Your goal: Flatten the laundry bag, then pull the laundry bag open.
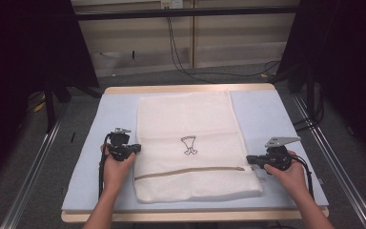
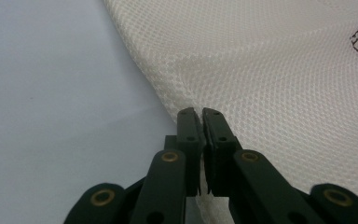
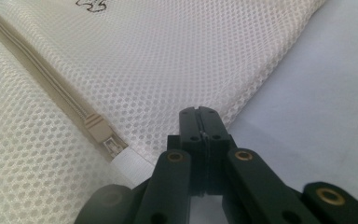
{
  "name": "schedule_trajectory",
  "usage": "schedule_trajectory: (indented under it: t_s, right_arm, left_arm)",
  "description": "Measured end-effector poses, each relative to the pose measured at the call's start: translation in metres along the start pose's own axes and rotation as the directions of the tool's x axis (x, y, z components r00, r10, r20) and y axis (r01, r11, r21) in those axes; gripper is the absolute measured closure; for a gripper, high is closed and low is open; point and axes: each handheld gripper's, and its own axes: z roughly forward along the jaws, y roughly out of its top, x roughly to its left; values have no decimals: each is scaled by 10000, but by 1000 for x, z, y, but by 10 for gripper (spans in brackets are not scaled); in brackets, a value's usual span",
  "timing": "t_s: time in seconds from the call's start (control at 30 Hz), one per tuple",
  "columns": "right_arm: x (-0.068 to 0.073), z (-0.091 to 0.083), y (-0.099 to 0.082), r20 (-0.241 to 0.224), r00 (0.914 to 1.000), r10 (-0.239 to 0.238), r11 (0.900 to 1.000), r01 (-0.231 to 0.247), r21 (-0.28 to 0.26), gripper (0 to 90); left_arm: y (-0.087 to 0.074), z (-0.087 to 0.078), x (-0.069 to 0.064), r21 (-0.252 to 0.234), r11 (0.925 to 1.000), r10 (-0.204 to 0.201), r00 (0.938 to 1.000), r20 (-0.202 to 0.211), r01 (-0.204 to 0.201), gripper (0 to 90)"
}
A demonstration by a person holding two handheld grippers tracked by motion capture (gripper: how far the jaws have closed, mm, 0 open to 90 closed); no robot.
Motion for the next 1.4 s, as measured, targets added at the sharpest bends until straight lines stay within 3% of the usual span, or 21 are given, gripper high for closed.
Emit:
schedule_trajectory:
  t_s: [0.07, 0.2, 0.23, 0.33, 0.5, 0.73, 0.97, 1.13, 1.27, 1.37, 1.4]
  right_arm:
    - [2, -1, 0, -38, 10000, -60, 10000, 60, -31, 897]
    - [3, -2, 0, 52, 10000, -70, 9998, 71, -183, 855]
    - [3, -2, 0, 174, 9998, -104, 9994, 110, -340, 804]
    - [6, -2, 2, 950, 9953, -177, 9968, 249, -759, 704]
    - [9, 4, 5, 1404, 9900, -102, 9979, 190, -614, 702]
    - [10, 9, 6, 1669, 9859, -136, 9987, 217, -467, 666]
    - [13, 14, 5, 1614, 9867, -207, 9996, 235, -154, 699]
    - [14, 14, 5, 1548, 9880, -3, 10000, 13, -64, 741]
    - [15, 14, 4, 1531, 9881, 134, 9998, -110, -171, 787]
    - [15, 15, 4, 1473, 9890, 155, 9997, -128, -192, 831]
    - [15, 15, 5, 1510, 9883, 211, 9996, -183, -200, 846]
  left_arm:
    - [0, -3, 1, -30, 9996, -268, 9995, 187, 269, 774]
    - [-3, -18, -1, -285, 9995, -151, 9998, 103, 154, 673]
    - [-5, -20, -2, -348, 9989, -309, 9994, 182, 315, 662]
    - [-12, -22, -3, -166, 9996, -237, 9993, 291, 242, 603]
    - [-19, -19, -6, 16, 10000, 23, 9998, 203, -23, 546]
    - [-21, -18, -10, -23, 10000, 7, 9996, 288, -6, 488]
    - [-22, -19, -16, 419, 9989, 205, 9997, 156, -211, 504]
    - [-26, -17, -17, 424, 9988, -271, 9994, 232, 261, 548]
    - [-26, -17, -21, 464, 9983, -335, 9994, -94, 339, 631]
    - [-24, -16, -25, 663, 9977, 141, 9989, -444, -111, 683]
    - [-24, -16, -27, 633, 9979, 132, 9989, -440, -103, 715]
